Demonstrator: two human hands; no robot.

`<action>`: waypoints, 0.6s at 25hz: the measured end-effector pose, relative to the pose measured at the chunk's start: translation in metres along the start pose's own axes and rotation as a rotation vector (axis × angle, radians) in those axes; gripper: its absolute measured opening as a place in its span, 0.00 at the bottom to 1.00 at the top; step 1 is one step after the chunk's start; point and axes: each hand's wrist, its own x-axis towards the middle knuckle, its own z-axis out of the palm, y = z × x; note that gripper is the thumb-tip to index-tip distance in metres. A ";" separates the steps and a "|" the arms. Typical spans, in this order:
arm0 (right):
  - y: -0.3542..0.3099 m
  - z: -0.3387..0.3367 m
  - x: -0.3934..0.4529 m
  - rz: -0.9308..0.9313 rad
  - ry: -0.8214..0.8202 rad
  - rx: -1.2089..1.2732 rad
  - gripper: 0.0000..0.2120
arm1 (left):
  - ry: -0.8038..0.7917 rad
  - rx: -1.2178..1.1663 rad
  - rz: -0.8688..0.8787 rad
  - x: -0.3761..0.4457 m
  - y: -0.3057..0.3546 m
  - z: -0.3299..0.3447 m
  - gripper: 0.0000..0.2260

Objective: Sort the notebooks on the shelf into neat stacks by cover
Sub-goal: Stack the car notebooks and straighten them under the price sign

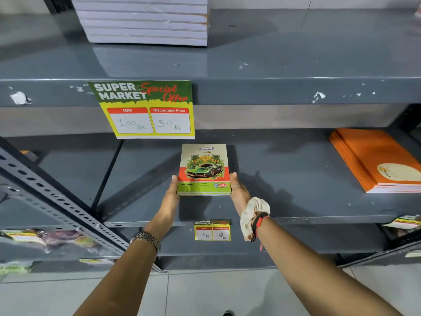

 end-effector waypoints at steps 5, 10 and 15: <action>0.002 0.003 -0.006 -0.069 -0.023 0.044 0.25 | -0.056 0.004 -0.003 0.002 -0.007 -0.004 0.16; 0.005 -0.012 -0.005 -0.402 -0.162 -0.527 0.32 | -0.084 0.339 0.222 0.010 -0.024 -0.020 0.23; 0.005 -0.017 -0.003 -0.602 -0.053 -0.811 0.23 | 0.221 0.768 0.479 0.009 -0.035 -0.026 0.23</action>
